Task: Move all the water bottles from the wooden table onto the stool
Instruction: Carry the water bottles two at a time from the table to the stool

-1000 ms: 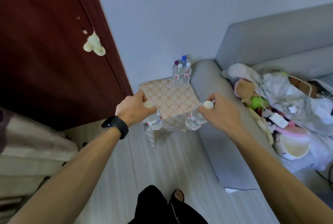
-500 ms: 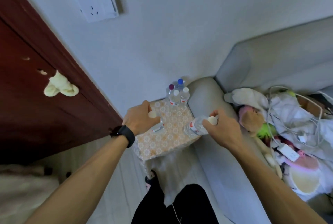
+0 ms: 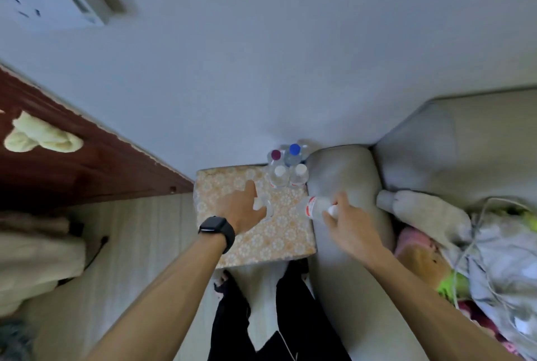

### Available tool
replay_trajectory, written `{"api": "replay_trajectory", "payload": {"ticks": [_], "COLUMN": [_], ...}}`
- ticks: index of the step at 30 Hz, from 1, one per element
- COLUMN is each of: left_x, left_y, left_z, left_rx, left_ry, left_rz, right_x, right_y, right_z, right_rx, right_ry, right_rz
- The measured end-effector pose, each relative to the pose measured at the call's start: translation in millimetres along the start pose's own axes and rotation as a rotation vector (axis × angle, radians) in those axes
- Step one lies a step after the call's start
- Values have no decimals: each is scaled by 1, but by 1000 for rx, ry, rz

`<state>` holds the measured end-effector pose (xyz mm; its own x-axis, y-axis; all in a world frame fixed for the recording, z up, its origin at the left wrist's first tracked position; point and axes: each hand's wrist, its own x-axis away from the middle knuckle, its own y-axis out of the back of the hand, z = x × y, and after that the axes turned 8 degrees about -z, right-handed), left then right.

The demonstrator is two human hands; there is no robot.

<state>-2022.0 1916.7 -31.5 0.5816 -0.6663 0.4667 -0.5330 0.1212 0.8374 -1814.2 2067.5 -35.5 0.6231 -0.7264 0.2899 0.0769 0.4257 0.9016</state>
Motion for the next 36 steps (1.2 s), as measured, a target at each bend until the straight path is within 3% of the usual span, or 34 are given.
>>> {"api": "replay_trajectory", "payload": {"ticks": [13,25,31,36], "left_x": [-70,-99,-101,-98], "left_y": [-99,-133,-134,-141], "left_z": [-22,-24,-28,-14], "left_rx": [44,35,21,178], "left_ry": [171,51,41,234], "left_rz": [-51,-114,-116,-66], "right_x": [-84,-103,-110,-112], "right_y": [-77,-116,-121,-126], "right_z": [-23,-19,-21,-26], "right_rx": [36,77,-34,-103], "right_ry": [129,176,170,44], "right_rz": [77,13,-7,48]}}
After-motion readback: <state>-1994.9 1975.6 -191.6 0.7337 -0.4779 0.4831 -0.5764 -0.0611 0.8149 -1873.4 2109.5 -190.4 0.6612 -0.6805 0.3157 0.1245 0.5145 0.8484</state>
